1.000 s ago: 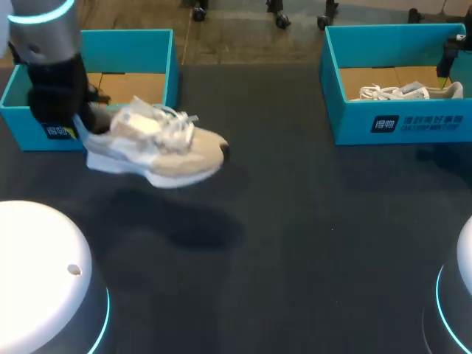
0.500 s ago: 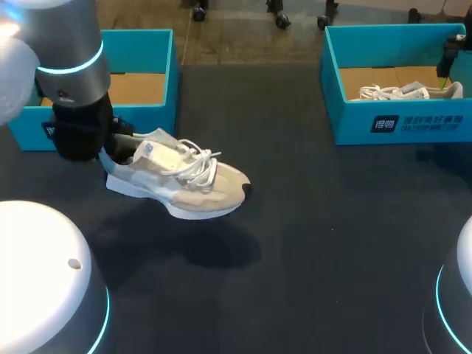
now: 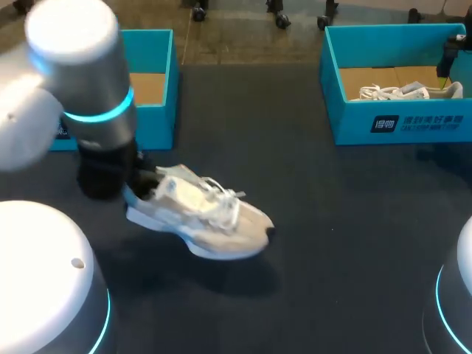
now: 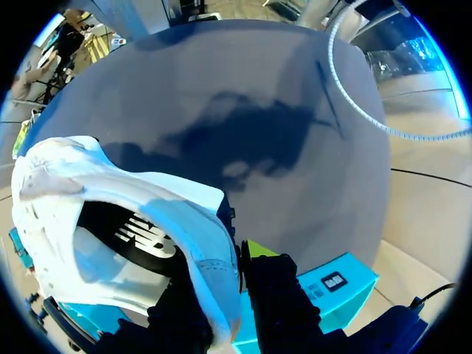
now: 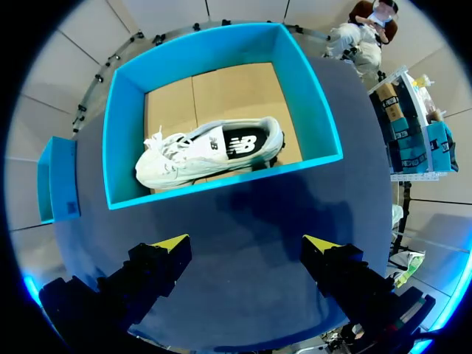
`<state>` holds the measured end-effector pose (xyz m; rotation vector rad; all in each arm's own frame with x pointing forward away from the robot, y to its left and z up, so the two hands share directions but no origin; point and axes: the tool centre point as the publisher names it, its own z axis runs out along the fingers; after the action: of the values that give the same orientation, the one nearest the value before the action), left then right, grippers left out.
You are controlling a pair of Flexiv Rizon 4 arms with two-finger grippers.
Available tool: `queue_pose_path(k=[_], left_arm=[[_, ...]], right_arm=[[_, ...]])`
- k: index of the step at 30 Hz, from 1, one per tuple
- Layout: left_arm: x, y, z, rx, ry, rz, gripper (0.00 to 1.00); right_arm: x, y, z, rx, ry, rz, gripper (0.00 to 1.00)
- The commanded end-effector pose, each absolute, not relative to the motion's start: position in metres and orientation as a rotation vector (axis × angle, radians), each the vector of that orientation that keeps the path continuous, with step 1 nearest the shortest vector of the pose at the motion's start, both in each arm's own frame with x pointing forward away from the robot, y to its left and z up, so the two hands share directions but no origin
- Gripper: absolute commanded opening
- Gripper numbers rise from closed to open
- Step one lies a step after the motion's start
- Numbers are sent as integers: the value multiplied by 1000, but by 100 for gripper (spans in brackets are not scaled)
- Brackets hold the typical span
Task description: Take the shoe out of the shoebox, open the shoe tongue, remove and reinsert the insole, then place the shoe into the shoebox
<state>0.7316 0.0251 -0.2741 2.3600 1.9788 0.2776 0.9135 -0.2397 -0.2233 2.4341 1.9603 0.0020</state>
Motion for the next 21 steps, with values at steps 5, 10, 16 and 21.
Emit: queue_pose_path(k=[5, 10, 16, 21], left_arm=[[719, -21, -300, 2328, 2074, 326, 0], [716, -39, -311, 2326, 2098, 302, 0], [711, -53, -327, 2339, 2077, 305, 0], [711, -64, -338, 2331, 2109, 300, 0]], right_arm=[[914, -240, -223, 2434, 1962, 2, 100], [914, -240, -223, 2434, 1962, 2, 100], [914, -240, -223, 2434, 1962, 2, 100], [914, -240, -223, 2434, 1962, 2, 100]])
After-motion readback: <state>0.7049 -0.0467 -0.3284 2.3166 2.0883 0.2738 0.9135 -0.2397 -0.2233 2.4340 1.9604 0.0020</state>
